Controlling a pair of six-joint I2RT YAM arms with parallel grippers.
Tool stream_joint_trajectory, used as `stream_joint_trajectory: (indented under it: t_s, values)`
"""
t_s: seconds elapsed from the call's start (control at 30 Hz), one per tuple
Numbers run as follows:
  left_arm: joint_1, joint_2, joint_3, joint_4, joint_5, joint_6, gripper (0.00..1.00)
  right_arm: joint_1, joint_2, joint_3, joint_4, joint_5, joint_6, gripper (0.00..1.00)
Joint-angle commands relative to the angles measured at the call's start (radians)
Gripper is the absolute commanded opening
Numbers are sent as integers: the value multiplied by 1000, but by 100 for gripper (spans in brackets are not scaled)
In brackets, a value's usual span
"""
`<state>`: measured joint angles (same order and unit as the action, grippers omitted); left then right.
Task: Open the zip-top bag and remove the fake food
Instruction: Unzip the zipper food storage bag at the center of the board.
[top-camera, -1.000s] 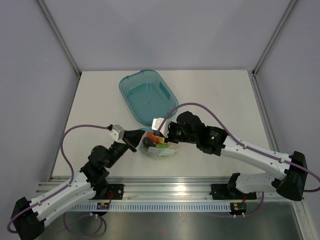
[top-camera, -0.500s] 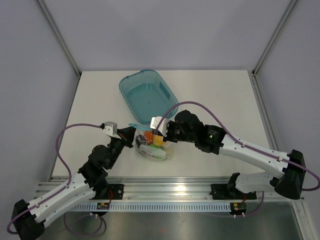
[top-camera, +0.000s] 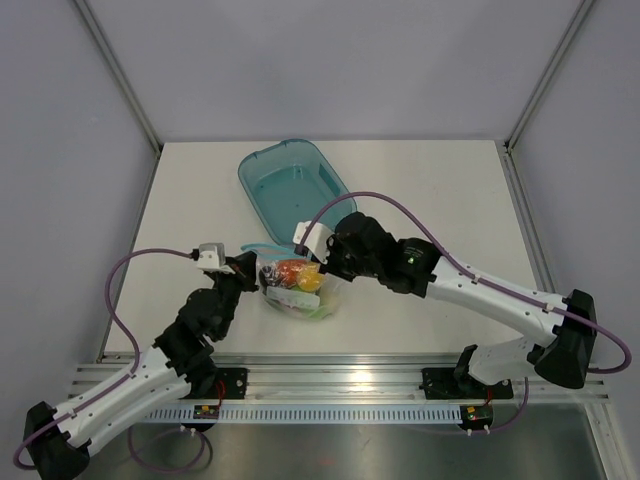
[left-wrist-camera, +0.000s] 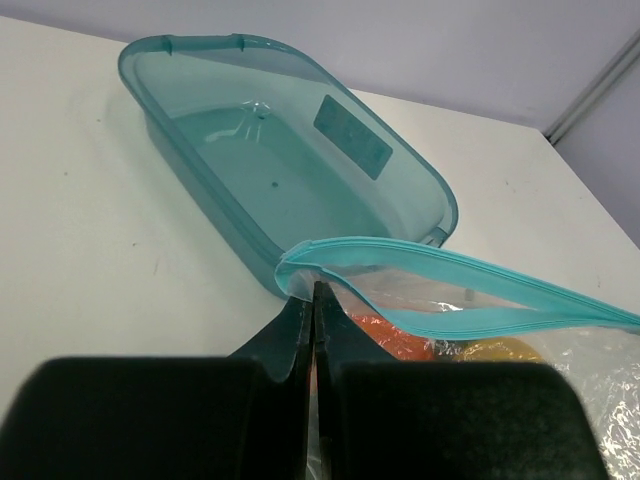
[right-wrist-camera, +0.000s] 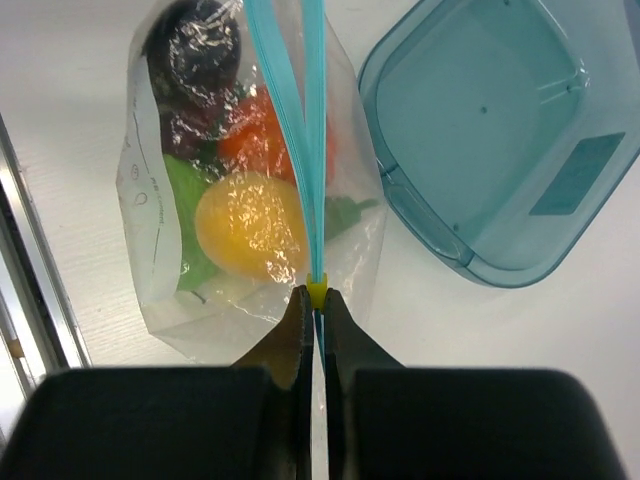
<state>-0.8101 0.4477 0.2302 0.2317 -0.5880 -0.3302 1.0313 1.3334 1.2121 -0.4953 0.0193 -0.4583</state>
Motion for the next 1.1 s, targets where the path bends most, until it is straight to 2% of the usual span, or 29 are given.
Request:
stream_joint_trajectory:
  t_s: [0.0, 0.3, 0.77, 0.83, 0.87, 0.9, 1.07]
  values:
    - [14, -23, 37, -25, -174, 10, 0, -10, 12, 67, -129, 102, 56, 0]
    - [14, -30, 38, -52, -233, 10, 0, -8, 23, 118, -265, 174, 132, 0]
    - [14, -37, 40, -66, -243, 10, 0, -8, 44, 138, -345, 243, 156, 0]
    - [12, -40, 34, -34, -216, 22, 0, -8, 41, 142, -333, 202, 156, 13]
    - [14, -43, 25, -19, -172, 45, 0, -8, 38, 145, -325, 182, 150, 24]
    - [12, -46, 21, -2, -149, 54, 0, -8, 29, 142, -301, 160, 148, 28]
    - [12, -60, -9, 103, 28, 132, 0, -8, -52, 100, -200, 67, 132, 32]
